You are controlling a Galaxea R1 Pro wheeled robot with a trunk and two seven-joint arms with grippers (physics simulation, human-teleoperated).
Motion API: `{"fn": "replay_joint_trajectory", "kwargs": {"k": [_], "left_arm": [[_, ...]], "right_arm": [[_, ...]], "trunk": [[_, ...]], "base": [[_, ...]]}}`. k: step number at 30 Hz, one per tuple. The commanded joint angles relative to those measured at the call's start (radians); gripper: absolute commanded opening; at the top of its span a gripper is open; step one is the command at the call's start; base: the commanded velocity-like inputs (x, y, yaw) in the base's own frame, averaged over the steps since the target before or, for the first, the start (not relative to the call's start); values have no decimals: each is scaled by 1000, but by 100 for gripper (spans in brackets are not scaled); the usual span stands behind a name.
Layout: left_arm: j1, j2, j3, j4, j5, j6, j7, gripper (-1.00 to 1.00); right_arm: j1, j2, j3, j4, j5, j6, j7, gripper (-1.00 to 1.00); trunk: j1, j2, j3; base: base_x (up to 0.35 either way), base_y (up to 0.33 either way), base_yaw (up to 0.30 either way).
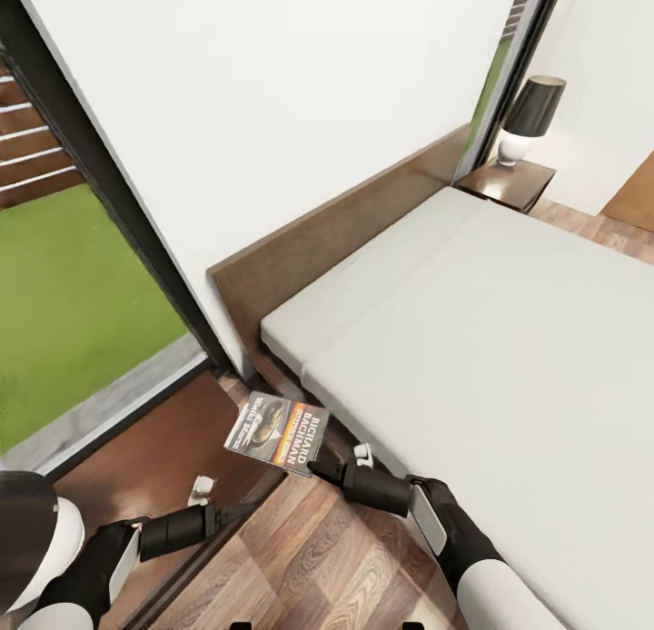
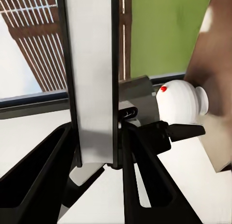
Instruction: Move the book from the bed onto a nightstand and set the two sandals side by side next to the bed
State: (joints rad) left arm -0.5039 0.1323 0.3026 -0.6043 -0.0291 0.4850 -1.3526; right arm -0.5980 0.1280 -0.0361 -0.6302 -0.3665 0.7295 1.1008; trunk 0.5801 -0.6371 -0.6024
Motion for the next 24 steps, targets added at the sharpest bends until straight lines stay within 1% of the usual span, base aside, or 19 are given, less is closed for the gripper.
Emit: {"fn": "replay_joint_trajectory", "kwargs": {"k": [1, 21, 24], "left_arm": [[-1, 0, 3, 0, -3, 10, -5, 100], [-1, 0, 3, 0, -3, 10, -4, 100], [-1, 0, 3, 0, -3, 10, -5, 100]], "right_arm": [[0, 1, -4, 0, -3, 8, 2, -100], [0, 1, -4, 0, -3, 9, 2, -100], [0, 1, -4, 0, -3, 10, 2, -100]], "trunk": [[0, -1, -1], [0, -1, -1], [12, -22, -10]], "base": [[0, 0, 294], [0, 0, 294], [0, 0, 294]]}}
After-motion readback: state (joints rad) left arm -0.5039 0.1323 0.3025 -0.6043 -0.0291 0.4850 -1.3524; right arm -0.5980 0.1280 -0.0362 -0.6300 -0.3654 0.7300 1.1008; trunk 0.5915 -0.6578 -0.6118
